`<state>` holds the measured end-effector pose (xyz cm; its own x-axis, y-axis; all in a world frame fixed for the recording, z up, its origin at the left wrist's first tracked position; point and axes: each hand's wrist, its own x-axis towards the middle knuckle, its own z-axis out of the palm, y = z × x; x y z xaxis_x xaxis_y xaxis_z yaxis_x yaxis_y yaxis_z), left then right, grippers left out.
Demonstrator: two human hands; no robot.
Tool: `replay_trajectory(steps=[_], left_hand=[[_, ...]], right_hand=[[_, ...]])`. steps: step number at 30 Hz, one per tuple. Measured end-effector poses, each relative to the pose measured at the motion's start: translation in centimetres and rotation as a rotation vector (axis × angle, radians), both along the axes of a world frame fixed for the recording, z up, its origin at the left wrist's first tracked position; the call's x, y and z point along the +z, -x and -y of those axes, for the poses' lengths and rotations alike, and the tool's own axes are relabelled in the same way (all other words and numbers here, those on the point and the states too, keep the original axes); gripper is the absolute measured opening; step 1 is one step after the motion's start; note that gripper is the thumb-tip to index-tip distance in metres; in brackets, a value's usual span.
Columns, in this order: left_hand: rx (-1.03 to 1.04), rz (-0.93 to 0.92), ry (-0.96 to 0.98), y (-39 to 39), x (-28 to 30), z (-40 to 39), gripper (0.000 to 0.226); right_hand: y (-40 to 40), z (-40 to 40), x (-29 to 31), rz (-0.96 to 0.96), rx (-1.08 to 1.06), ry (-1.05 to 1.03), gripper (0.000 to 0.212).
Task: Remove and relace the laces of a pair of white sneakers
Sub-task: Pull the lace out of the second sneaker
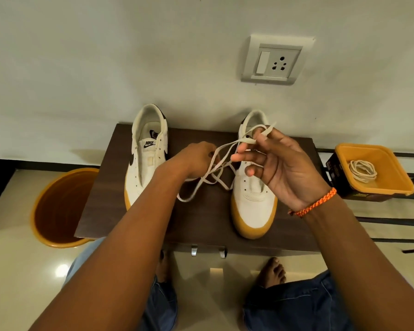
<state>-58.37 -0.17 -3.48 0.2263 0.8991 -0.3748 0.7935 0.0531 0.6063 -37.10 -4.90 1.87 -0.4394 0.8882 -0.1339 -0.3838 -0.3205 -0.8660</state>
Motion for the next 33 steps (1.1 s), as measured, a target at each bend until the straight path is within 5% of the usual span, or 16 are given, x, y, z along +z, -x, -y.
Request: replay_trajectory(steps=[6, 12, 14, 19, 26, 29, 33], left_hand=[[0.033, 0.007, 0.030, 0.6, -0.4, 0.3, 0.035], [0.093, 0.003, -0.061, 1.5, -0.6, 0.2, 0.041], [0.059, -0.068, -0.079, 2.0, -0.5, 0.1, 0.047], [-0.139, -0.385, 0.106, 2.1, -0.5, 0.5, 0.111], [-0.093, -0.429, 0.013, 1.3, -1.3, 0.8, 0.101], [-0.029, -0.343, 0.041, 1.7, -1.4, 0.6, 0.088], [0.067, -0.283, -0.025, 1.5, -1.7, 0.8, 0.028]], right_hand=[[1.7, -0.3, -2.6, 0.575, -0.137, -0.195, 0.013], [3.8, 0.3, -4.8, 1.496, 0.002, -0.823, 0.017], [4.1, 0.0, -4.7, 1.665, 0.057, -0.907, 0.015], [5.1, -1.3, -3.8, 1.733, 0.087, -0.881, 0.028], [9.2, -3.7, -6.6, 1.873, 0.507, -0.712, 0.098], [9.2, -4.6, -7.6, 1.830, 0.457, -0.694, 0.080], [9.5, -4.2, -9.9, 1.629, 0.166, -0.656, 0.021]])
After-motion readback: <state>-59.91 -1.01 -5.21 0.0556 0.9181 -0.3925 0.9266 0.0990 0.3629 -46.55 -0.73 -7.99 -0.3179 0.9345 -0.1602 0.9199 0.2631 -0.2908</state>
